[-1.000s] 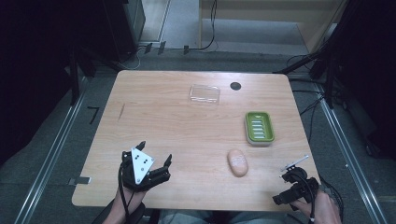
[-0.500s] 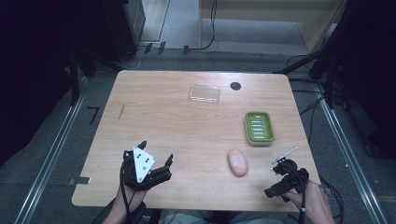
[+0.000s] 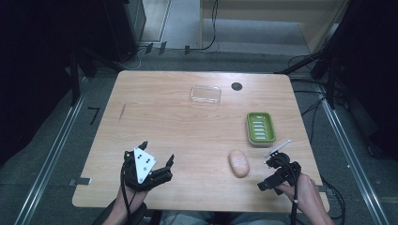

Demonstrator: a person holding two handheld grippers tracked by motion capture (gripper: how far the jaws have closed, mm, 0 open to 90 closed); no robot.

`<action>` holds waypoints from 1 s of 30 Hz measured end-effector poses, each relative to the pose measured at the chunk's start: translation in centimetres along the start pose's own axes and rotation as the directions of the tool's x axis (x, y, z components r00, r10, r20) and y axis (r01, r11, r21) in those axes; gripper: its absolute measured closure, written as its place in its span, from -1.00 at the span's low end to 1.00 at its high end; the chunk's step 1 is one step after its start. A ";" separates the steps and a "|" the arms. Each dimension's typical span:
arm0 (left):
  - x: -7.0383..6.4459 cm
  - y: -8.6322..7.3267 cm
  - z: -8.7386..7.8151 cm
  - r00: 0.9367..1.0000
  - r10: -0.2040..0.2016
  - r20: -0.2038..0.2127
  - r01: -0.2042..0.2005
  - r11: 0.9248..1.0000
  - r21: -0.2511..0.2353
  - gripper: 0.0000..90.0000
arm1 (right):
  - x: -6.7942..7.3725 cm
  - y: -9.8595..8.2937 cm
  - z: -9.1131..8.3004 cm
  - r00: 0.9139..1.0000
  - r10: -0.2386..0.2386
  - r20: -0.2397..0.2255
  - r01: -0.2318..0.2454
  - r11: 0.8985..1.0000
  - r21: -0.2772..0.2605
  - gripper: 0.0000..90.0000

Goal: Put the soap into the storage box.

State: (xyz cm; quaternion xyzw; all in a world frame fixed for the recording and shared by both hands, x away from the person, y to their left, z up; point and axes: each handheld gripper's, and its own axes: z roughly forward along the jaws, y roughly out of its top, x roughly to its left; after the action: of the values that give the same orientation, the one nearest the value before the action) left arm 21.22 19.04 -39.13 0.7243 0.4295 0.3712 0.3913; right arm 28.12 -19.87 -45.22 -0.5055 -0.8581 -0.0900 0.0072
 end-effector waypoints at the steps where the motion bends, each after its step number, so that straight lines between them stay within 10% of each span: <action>1: 0.0 0.0 0.0 1.000 0.000 0.000 0.000 1.000 0.000 -0.69 | 0.0 0.0 0.0 1.000 0.000 0.000 0.000 1.000 0.000 -1.00; 30: 0.1 0.0 0.0 1.000 0.004 0.005 -0.004 1.000 -0.001 -0.69 | 2.5 5.0 0.6 0.997 -0.039 -0.072 0.038 0.999 -0.020 -1.00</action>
State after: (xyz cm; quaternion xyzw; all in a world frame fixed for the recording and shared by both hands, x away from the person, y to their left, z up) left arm 21.19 19.11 -39.12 0.7260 0.4269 0.3703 0.3919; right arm 31.34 -15.25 -44.77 -0.4853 -0.8660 -0.1162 0.0317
